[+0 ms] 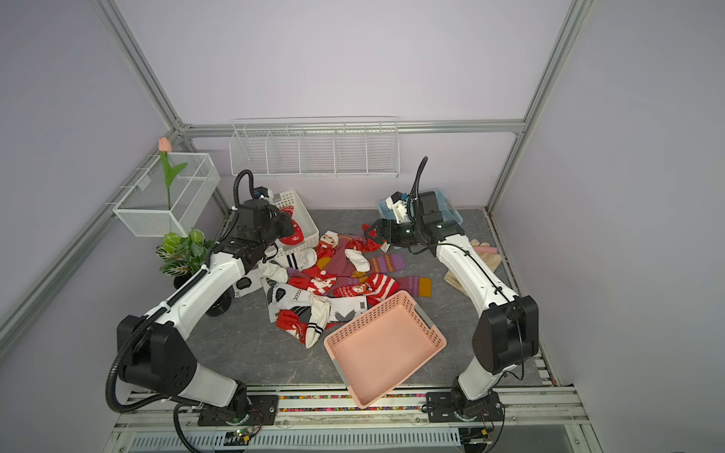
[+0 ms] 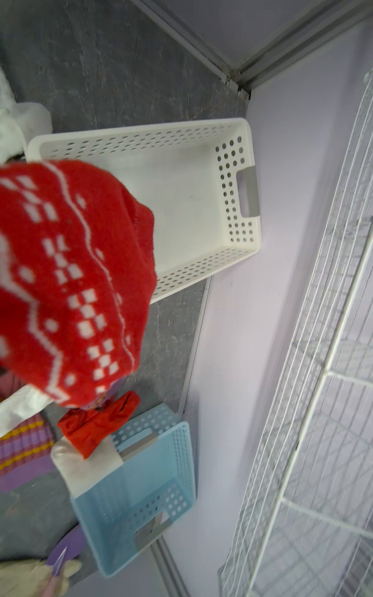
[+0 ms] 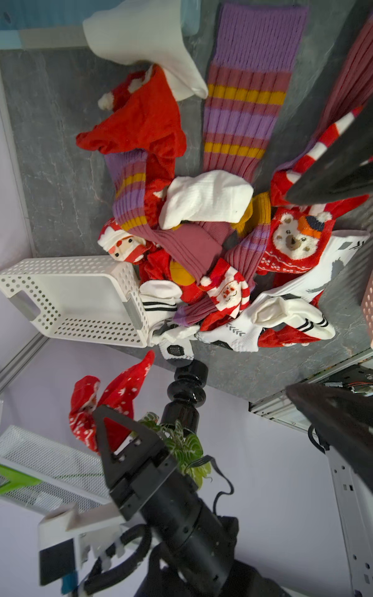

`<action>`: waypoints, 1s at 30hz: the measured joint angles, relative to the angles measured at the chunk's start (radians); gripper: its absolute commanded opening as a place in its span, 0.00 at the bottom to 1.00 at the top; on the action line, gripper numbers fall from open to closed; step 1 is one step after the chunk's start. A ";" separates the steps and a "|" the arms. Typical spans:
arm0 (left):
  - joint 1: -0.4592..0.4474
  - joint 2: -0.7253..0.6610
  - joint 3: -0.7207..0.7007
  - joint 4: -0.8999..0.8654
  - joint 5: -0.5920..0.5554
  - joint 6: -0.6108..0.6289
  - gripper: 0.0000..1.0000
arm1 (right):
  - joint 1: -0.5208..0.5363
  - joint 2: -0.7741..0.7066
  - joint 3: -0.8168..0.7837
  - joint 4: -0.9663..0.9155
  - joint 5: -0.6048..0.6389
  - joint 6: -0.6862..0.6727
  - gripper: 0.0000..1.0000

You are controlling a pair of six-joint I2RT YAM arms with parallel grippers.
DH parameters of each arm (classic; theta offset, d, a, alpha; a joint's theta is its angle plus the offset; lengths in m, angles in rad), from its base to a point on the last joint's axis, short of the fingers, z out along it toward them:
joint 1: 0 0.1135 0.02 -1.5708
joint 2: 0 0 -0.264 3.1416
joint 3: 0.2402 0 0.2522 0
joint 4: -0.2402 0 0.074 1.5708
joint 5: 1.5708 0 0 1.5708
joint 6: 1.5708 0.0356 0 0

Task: Sort the socks into the basket by color
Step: Place the sock in the bin.

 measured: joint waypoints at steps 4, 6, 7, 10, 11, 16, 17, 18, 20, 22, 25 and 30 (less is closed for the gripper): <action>0.063 0.117 0.089 -0.004 -0.013 0.011 0.00 | 0.000 0.000 -0.009 -0.026 0.033 -0.027 0.88; 0.087 0.181 0.142 -0.002 -0.020 0.019 0.00 | 0.000 0.000 -0.009 -0.033 0.046 -0.037 0.88; 0.095 0.216 0.169 0.000 -0.027 0.022 0.00 | 0.000 0.001 -0.009 -0.037 0.050 -0.043 0.88; 0.107 0.314 0.238 0.003 -0.042 0.030 0.05 | -0.002 0.008 -0.009 -0.045 0.055 -0.059 0.89; 0.109 0.348 0.258 0.003 -0.046 0.029 0.08 | -0.003 0.013 -0.009 -0.048 0.056 -0.065 0.89; 0.120 0.474 0.315 0.000 -0.057 0.024 0.14 | -0.011 0.050 -0.008 -0.062 0.057 -0.088 0.89; 0.121 0.494 0.323 -0.005 -0.059 0.024 0.15 | -0.012 0.056 -0.008 -0.065 0.057 -0.091 0.88; 0.123 0.510 0.329 -0.008 -0.061 0.024 0.19 | -0.013 0.060 -0.008 -0.070 0.058 -0.095 0.88; 0.125 0.529 0.336 -0.016 -0.064 0.018 0.24 | -0.014 0.064 -0.007 -0.079 0.063 -0.098 0.88; 0.126 0.534 0.336 -0.031 -0.064 0.010 0.31 | -0.014 0.066 -0.006 -0.083 0.064 -0.101 0.88; 0.126 0.534 0.341 -0.044 -0.063 0.001 0.52 | -0.014 0.069 -0.004 -0.090 0.064 -0.103 0.88; 0.126 0.519 0.332 -0.055 -0.045 0.002 0.62 | -0.014 0.076 -0.002 -0.102 0.065 -0.107 0.88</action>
